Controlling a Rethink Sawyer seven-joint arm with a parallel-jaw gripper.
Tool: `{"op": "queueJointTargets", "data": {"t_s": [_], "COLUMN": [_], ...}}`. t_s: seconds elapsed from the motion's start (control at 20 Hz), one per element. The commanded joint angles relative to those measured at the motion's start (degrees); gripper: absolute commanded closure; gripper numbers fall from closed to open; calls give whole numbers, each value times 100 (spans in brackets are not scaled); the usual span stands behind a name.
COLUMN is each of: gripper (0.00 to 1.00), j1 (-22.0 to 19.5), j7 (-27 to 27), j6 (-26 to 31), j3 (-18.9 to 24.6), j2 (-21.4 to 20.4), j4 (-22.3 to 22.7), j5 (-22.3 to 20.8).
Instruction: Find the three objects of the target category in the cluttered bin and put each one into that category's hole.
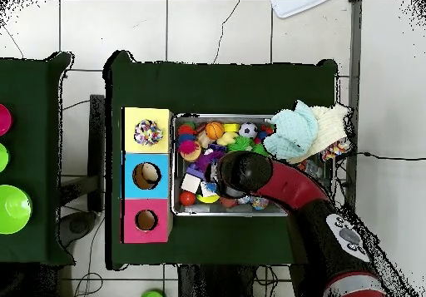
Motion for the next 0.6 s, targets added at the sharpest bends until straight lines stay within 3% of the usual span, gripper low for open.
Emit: {"op": "queueJointTargets", "data": {"t_s": [0.05, 0.4, 0.6], "gripper": [100, 100, 100], "j1": [130, 335, 380], "j7": [949, 1219, 1179], "j6": [148, 411, 413], "j3": [292, 1, -65], "j2": [-49, -464, -461], "j4": [392, 525, 516], "j5": [317, 351, 331]}}
